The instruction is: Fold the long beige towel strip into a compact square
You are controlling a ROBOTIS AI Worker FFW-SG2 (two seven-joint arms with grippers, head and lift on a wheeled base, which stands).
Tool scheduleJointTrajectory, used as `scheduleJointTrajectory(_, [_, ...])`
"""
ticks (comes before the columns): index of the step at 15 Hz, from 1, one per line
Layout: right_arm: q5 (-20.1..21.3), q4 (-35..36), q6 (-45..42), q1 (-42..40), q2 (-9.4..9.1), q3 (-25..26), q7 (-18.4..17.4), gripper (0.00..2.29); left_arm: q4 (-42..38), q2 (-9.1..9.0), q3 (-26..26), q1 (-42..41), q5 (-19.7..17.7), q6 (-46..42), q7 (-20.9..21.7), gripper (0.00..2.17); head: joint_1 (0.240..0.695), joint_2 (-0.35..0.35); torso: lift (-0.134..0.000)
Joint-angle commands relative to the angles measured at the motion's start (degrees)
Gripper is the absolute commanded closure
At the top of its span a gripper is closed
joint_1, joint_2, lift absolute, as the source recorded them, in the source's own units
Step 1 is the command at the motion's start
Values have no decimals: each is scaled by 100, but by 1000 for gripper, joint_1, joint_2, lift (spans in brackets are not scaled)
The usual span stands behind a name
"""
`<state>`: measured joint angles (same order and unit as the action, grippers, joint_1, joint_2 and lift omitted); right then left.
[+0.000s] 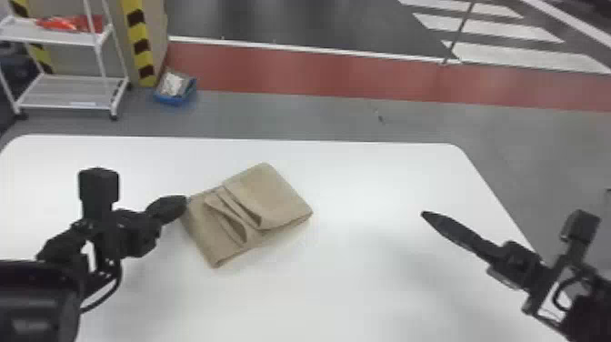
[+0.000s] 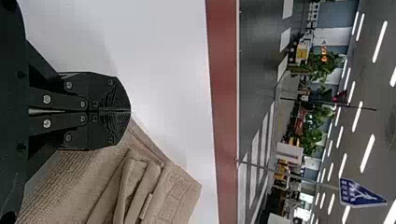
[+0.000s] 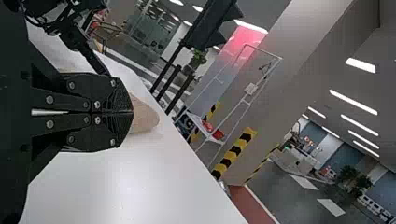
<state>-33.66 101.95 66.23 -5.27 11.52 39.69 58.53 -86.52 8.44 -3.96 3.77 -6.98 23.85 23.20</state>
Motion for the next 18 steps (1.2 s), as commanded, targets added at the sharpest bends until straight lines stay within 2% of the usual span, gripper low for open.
scheduleJointTrajectory(1, [-26,-27,0,0,8,48,9,2125,-173,0,-26,-113,4,177,44,1922,695,-194,-124])
scheduleJointTrajectory(9, [-79,-53,0,-9,35,83,18,2125,-1640,0,-79,-860,74,1425,114,1922,695,-242,-124])
scheduleJointTrajectory(14, [-79,-53,-18,9,-18,-5,18,2125,-2590,52,-79,-1405,153,2375,114,1922,695,-254,-124])
scheduleJointTrajectory(18, [62,-35,-53,158,-9,-137,18,2125,-2985,9,-220,-1739,153,2937,114,1922,695,-261,-124])
